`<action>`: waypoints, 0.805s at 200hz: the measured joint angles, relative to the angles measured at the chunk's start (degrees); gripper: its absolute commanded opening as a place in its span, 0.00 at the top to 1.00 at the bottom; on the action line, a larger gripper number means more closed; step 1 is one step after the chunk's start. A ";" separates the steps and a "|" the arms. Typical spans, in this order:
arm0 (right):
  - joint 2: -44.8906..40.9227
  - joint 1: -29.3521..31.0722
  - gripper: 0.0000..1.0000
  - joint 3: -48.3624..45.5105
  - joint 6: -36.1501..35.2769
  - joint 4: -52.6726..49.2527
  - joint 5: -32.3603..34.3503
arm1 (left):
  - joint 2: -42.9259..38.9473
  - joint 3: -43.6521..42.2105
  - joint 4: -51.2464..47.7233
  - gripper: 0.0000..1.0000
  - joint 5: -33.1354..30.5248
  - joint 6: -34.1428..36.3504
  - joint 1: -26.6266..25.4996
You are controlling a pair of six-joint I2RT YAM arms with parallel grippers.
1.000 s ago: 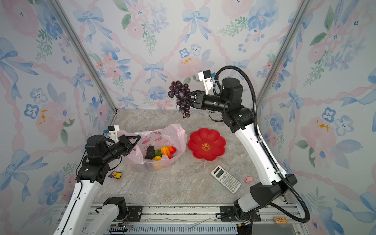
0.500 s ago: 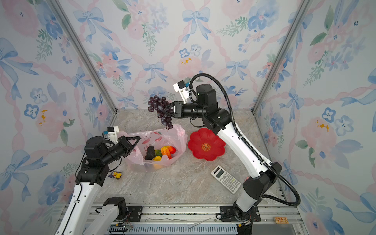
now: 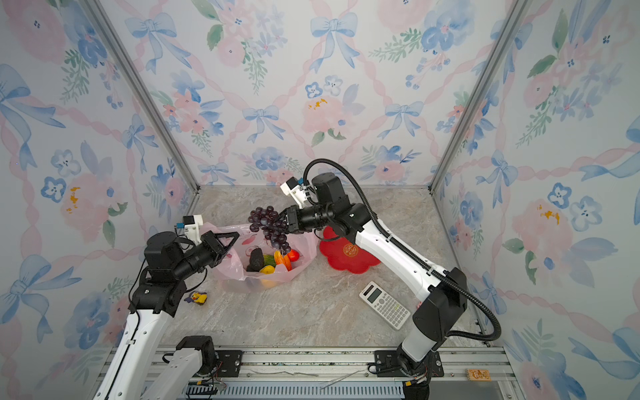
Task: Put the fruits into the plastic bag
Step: 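Carry the grapes over to the bag mouth held by the left gripper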
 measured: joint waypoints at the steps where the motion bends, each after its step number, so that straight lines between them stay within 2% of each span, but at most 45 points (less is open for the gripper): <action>1: 0.00 0.02 0.78 -0.09 -0.02 -0.04 -0.04 | 0.00 0.00 0.00 1.00 0.00 0.00 0.00; 54: 1.60 0.52 0.79 -1.38 -1.88 -5.90 -0.46 | 0.09 0.02 0.00 1.00 0.07 0.09 0.00; 111: 15.43 0.52 0.80 7.32 -5.44 -20.96 3.39 | -1.70 0.02 0.00 1.00 1.09 0.66 0.00; 161: 21.51 0.50 0.79 10.69 2.19 -22.49 5.05 | -4.26 0.00 0.00 1.00 2.67 0.68 -0.07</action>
